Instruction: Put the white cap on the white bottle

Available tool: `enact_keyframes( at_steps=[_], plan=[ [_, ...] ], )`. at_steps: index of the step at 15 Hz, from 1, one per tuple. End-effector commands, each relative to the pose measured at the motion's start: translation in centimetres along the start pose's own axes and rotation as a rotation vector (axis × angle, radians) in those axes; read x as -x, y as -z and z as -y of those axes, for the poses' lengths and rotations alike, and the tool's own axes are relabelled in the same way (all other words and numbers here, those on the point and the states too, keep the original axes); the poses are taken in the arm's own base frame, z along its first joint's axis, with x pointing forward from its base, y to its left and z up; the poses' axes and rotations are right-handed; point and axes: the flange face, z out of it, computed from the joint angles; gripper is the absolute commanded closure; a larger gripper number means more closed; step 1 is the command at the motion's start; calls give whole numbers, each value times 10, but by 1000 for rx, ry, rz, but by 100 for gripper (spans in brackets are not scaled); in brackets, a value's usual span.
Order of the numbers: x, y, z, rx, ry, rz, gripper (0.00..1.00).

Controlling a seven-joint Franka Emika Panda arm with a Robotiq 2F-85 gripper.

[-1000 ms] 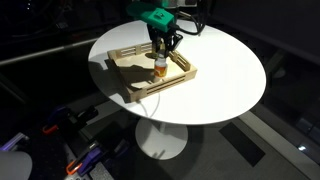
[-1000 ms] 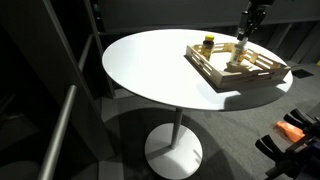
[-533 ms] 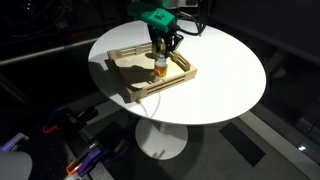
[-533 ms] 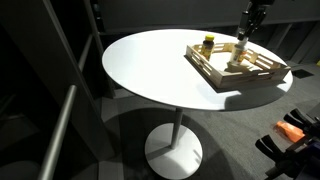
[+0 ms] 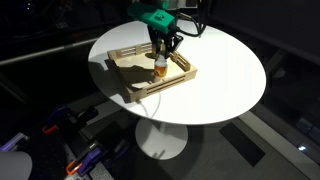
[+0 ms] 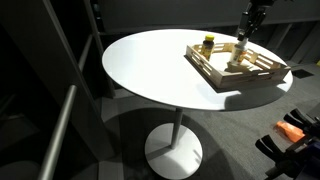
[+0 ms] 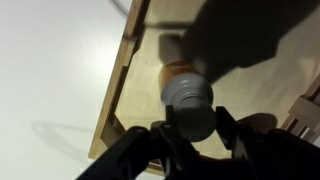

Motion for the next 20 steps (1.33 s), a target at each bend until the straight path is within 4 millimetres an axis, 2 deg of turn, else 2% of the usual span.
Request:
enact_keyframes(
  at_steps=[1,13,20],
  plan=[
    [-4,2,-3,6,17,15,74],
    [3,4,-1,-7,20,31,74],
    [6,-3,-3,-1,18,41,72]
  ],
)
